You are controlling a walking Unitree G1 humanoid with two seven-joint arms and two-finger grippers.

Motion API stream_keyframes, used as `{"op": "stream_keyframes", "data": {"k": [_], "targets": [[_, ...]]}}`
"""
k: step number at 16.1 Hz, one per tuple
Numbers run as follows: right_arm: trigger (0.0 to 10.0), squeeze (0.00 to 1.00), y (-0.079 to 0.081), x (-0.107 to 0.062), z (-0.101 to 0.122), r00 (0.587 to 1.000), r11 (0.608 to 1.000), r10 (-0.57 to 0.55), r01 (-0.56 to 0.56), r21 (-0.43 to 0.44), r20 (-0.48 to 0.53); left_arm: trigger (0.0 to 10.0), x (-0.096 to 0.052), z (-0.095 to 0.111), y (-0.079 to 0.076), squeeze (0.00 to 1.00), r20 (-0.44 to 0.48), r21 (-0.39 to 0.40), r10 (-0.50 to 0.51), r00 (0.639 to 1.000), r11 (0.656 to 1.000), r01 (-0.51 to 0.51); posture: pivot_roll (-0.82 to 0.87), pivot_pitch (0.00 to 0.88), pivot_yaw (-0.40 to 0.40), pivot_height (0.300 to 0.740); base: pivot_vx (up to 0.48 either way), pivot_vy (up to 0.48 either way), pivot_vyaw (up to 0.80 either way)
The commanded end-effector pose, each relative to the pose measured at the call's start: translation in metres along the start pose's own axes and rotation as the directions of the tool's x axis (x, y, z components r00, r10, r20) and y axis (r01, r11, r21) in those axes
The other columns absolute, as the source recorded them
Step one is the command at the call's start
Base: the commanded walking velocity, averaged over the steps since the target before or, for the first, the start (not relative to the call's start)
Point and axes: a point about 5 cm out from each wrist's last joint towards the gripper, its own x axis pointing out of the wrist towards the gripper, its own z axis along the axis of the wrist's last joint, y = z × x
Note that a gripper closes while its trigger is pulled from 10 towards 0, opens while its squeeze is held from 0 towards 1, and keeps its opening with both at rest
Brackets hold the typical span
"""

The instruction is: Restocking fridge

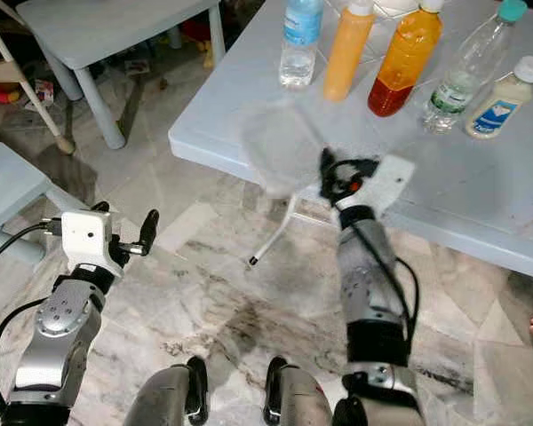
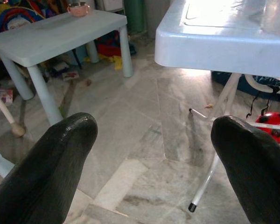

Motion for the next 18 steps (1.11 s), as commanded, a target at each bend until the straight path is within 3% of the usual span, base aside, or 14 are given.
{"op": "stream_keyframes", "data": {"k": [1,2,3,5,6,7,8,9,10,11,12,13,14,18], "targets": [[0.0,0.00,-0.001,0.001,0.000,1.000,1.000,-0.009,0.010,0.006,-0.006,10.0,-0.001,-0.001,0.002,0.00,-0.010,0.010,0.010,1.000,1.000,-0.010,0.07,0.228,0.004,0.740,0.000,0.000,0.00],[0.0,0.00,-0.002,0.004,0.003,1.000,1.000,-0.013,0.013,0.006,0.005,10.0,-0.001,-0.001,0.002,0.00,-0.008,0.013,0.013,1.000,1.000,-0.013,0.07,0.225,0.005,0.740,0.000,0.000,0.00],[0.9,0.00,-0.003,0.006,0.005,1.000,1.000,-0.017,0.017,0.005,0.010,10.0,0.000,-0.001,0.002,0.00,-0.008,0.013,0.014,1.000,1.000,-0.014,0.07,0.224,0.004,0.740,0.000,0.000,0.00],[0.5,0.00,-0.006,0.010,0.008,0.999,0.999,-0.043,0.043,0.014,0.019,10.0,0.000,-0.001,0.003,0.00,-0.007,0.017,0.016,1.000,1.000,-0.016,0.07,0.224,0.004,0.740,0.000,0.000,0.00],[1.4,0.00,-0.007,0.010,0.008,0.999,0.999,-0.048,0.048,0.014,0.020,10.0,0.000,-0.001,0.003,0.00,-0.007,0.018,0.017,1.000,1.000,-0.017,0.07,0.224,0.004,0.740,0.000,0.000,0.00],[0.3,0.00,-0.008,0.010,0.009,0.998,0.999,-0.053,0.053,0.013,0.024,10.0,0.000,-0.001,0.003,0.00,-0.006,0.019,0.019,1.000,1.000,-0.019,0.07,0.224,0.003,0.740,0.000,0.000,0.00],[0.9,0.00,-0.008,0.010,0.009,0.998,0.998,-0.054,0.054,0.009,0.025,10.0,0.000,-0.001,0.003,0.00,-0.006,0.018,0.020,1.000,1.000,-0.019,0.07,0.224,0.004,0.740,0.000,0.000,0.00],[2.2,0.00,-0.008,0.010,0.010,0.998,0.998,-0.055,0.055,-0.006,0.034,10.0,-0.001,-0.001,0.003,0.00,-0.007,0.017,0.019,1.000,1.000,-0.019,0.07,0.222,0.005,0.740,0.000,0.000,0.00],[8.0,0.00,-0.008,0.010,0.012,0.998,0.998,-0.048,0.050,-0.032,0.044,10.0,-0.001,-0.001,0.003,0.00,-0.007,0.008,0.012,1.000,1.000,-0.012,0.07,0.221,0.005,0.740,0.000,0.000,0.00],[10.0,0.00,-0.008,0.010,0.014,0.998,0.998,-0.045,0.047,-0.052,0.054,10.0,0.000,0.000,0.002,0.00,-0.006,0.003,0.006,1.000,1.000,-0.006,0.07,0.220,0.006,0.740,0.000,0.000,0.00],[10.0,0.00,-0.010,0.008,0.023,0.995,0.994,-0.042,0.050,-0.096,0.087,10.0,0.001,0.002,0.000,0.00,-0.005,-0.013,-0.010,1.000,1.000,0.010,0.07,0.217,0.004,0.740,0.000,0.000,0.00],[10.0,0.18,-0.011,0.005,0.032,0.992,0.991,-0.040,0.054,-0.121,0.119,10.0,0.003,0.004,0.001,0.00,-0.001,-0.026,-0.010,1.000,1.000,0.010,0.07,0.214,0.003,0.740,0.000,0.000,0.00],[10.0,1.00,-0.012,0.002,0.042,0.987,0.986,-0.044,0.068,-0.151,0.153,10.0,0.004,0.006,0.001,0.00,0.004,-0.036,-0.008,1.000,0.999,0.008,0.06,0.211,0.001,0.740,0.000,0.000,0.00],[10.0,1.00,-0.002,-0.027,0.057,0.980,0.970,-0.018,0.064,-0.234,0.197,10.0,0.004,0.016,-0.002,0.00,0.029,-0.103,-0.069,0.997,0.992,0.072,0.04,0.194,0.003,0.740,0.000,0.000,0.00]]}}
